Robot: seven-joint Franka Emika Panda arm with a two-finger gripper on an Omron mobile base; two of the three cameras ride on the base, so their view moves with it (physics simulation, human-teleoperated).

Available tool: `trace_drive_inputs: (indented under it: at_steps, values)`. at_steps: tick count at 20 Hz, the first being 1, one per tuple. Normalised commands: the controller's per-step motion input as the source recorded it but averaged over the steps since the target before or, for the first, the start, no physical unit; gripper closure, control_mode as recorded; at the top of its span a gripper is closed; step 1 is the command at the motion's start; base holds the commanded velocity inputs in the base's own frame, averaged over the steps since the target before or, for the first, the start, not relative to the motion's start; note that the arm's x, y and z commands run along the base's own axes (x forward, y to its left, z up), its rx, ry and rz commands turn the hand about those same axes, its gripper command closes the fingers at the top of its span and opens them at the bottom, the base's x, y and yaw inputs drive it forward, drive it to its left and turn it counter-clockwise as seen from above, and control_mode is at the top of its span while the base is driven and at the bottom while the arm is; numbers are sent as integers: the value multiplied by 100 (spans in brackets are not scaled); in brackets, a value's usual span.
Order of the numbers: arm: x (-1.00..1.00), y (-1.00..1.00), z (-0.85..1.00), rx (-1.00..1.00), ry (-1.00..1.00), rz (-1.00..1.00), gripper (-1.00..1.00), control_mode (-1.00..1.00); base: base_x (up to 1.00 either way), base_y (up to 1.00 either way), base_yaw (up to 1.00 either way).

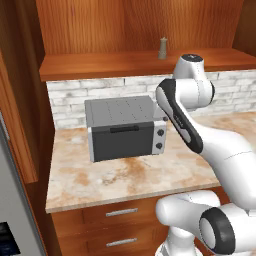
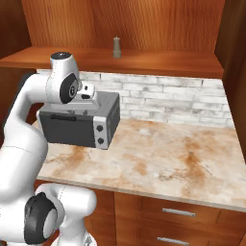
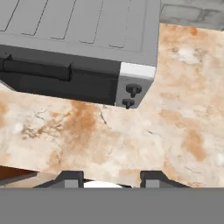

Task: Retrieve the shaker from the cabinet and place it next the steak on a plate on the dining table.

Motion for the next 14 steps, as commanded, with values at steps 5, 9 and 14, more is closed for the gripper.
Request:
trace_drive_inputs:
  at_steps: [5,9,14]
  values:
    - [-37,0,3,0,-25,0,-100,-100,0,0,0]
    - [-36,0,45,0,-34,0,-100,-100,0,0,0]
    - [-28,-2,68,0,-22,0,-100,-100,0,0,0]
